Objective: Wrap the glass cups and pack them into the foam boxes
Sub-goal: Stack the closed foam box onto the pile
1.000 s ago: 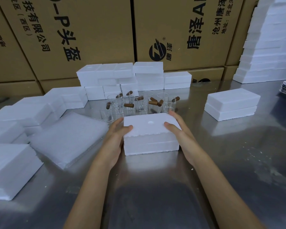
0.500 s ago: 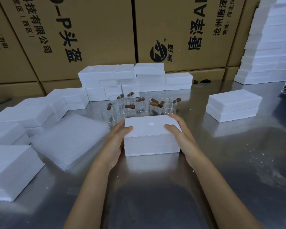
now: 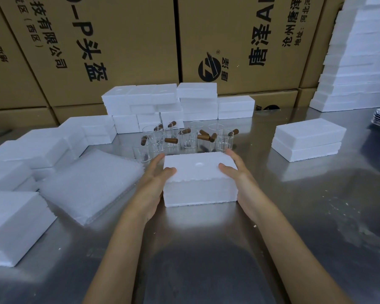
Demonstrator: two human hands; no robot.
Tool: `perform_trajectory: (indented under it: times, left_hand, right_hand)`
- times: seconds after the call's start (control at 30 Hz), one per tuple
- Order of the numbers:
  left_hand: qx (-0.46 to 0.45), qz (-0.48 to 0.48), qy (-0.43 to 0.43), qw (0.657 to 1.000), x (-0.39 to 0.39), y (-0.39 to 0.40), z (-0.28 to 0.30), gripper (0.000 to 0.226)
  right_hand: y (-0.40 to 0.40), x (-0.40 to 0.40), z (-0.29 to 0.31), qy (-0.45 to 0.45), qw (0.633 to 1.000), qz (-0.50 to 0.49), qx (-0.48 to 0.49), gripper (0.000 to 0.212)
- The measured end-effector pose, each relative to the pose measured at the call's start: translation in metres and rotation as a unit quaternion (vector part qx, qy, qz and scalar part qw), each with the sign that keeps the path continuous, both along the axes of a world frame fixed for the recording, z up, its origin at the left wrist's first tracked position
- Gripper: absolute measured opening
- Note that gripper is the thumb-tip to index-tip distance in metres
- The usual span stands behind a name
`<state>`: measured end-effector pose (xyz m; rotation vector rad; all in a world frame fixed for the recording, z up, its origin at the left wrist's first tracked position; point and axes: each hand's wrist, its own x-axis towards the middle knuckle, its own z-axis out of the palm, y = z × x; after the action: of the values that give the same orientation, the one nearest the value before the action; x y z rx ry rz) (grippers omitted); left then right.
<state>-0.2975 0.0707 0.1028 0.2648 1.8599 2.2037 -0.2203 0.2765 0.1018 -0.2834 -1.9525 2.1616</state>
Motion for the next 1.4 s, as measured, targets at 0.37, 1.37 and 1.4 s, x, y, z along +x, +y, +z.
perform_trajectory:
  times: [0.37, 1.37, 1.4]
  left_hand:
    - [-0.065, 0.015, 0.054, 0.996, 0.013, 0.004, -0.001, 0.032]
    - [-0.161, -0.156, 0.135, 0.965, 0.076, 0.154, -0.002, 0.067]
    - [-0.162, -0.168, 0.136, 0.963, 0.078, 0.168, -0.002, 0.069]
  right_hand:
    - [-0.005, 0.004, 0.0, 0.031, 0.996, -0.078, 0.016, 0.044]
    - [0.15, 0.047, 0.003, -0.057, 0.907, -0.4, 0.114, 0.033]
    - [0.161, 0.051, 0.003, -0.053, 0.9, -0.416, 0.119, 0.034]
